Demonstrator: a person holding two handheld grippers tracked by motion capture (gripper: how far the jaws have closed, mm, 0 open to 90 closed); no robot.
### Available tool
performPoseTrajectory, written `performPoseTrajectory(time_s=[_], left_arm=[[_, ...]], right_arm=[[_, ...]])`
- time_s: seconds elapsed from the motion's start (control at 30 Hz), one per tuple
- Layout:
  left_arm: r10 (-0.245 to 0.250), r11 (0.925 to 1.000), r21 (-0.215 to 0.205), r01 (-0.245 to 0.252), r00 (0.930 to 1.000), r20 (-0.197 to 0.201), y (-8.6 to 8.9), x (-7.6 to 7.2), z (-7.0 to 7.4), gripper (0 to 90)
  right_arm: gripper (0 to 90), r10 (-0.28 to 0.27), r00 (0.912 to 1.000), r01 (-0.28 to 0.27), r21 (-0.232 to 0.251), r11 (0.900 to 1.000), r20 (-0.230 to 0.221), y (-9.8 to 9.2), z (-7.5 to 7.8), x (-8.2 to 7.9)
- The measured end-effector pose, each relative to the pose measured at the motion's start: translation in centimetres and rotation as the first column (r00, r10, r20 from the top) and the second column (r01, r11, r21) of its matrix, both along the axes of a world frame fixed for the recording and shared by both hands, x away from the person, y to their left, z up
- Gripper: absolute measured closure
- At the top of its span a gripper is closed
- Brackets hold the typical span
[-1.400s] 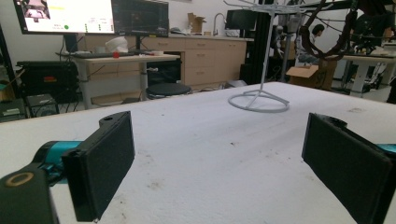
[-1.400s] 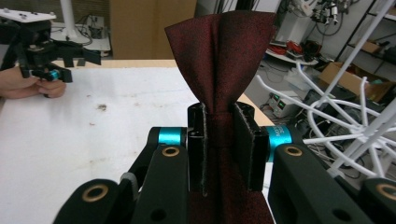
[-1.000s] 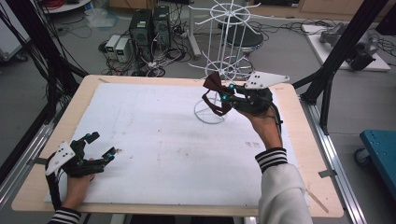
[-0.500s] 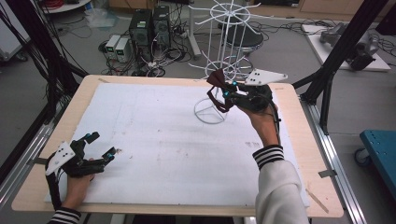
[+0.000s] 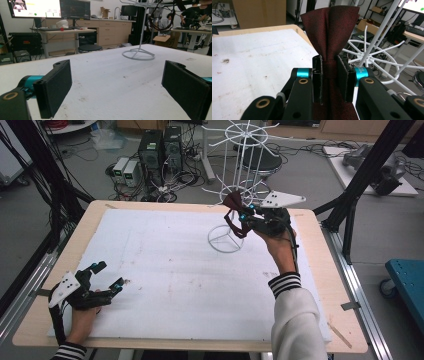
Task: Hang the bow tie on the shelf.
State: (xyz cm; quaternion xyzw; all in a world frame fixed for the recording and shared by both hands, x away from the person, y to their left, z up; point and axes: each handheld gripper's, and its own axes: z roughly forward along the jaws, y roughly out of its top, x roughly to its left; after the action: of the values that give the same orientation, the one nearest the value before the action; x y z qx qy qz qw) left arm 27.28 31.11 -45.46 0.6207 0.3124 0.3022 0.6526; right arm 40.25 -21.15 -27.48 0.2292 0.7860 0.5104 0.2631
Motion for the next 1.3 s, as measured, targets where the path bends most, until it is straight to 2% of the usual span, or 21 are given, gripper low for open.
performPoseTrajectory(time_s=[0.17,0.7,1.17,1.3], left_arm=[[0.0,1.0,-0.001,0.0,1.0,0.001,-0.01,0.0,-0.01,9.8],[0.0,1.0,0.001,0.0,1.0,0.0,0.01,-0.01,0.0,9.8],[0.0,1.0,0.001,0.0,1.0,0.001,0.0,-0.01,0.0,9.8],[-0.001,1.0,0.001,0.001,1.0,0.001,-0.01,-0.02,0.0,9.8]], right_arm=[[76.4,-0.015,0.9999,0.015,-0.009,1.0,-0.002,0.29,0.43,0.33],[74.5,-0.066,0.9976,0.065,-0.046,0.997,-0.019,0.5,-0.1,0.93],[68.1,-0.099,0.9951,0.098,-0.033,0.995,-0.007,0.05,0.1,0.68],[62.0,-0.108,0.9942,0.108,-0.022,0.994,0.003,-0.05,0.17,0.61]])
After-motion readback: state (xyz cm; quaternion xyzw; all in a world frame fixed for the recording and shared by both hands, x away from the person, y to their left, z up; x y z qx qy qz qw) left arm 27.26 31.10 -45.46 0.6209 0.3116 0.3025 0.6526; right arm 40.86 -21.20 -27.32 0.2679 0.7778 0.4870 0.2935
